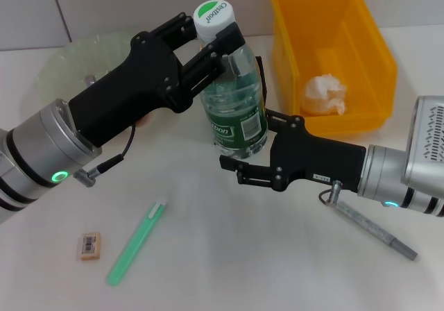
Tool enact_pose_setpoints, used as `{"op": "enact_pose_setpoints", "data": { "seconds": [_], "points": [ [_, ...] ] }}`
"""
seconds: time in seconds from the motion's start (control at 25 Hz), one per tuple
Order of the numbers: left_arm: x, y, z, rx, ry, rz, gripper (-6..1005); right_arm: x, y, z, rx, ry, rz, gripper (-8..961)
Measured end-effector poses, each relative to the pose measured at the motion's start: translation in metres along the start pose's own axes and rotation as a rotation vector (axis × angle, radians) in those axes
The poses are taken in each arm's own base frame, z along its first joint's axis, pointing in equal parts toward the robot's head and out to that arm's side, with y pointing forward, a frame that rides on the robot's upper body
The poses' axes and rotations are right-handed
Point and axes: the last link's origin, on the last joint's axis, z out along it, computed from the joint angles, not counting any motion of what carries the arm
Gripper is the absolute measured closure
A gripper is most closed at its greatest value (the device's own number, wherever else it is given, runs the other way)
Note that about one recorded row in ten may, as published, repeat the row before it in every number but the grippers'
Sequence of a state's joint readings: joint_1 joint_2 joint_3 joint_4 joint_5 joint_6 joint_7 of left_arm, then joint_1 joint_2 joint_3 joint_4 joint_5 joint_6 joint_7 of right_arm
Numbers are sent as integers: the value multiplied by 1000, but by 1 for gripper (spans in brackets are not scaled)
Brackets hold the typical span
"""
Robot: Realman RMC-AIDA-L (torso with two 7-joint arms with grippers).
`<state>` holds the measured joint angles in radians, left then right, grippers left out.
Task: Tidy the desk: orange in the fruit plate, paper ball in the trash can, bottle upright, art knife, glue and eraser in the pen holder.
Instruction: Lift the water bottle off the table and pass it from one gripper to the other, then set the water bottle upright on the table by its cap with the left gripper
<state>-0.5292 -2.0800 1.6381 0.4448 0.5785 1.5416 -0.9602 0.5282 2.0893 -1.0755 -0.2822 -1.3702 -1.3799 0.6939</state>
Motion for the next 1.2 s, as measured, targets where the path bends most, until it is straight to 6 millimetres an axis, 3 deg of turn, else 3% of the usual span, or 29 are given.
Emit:
{"op": "enact_pose_setpoints", "data": {
  "seconds": [0.64,1.2],
  "points": [
    [2,-2,0,11,7,9,504,3,1,-3,11,5,13,190],
    [5,-8,-13,65,20,30,498,10,5,-19,46,6,37,189]
  ]
}}
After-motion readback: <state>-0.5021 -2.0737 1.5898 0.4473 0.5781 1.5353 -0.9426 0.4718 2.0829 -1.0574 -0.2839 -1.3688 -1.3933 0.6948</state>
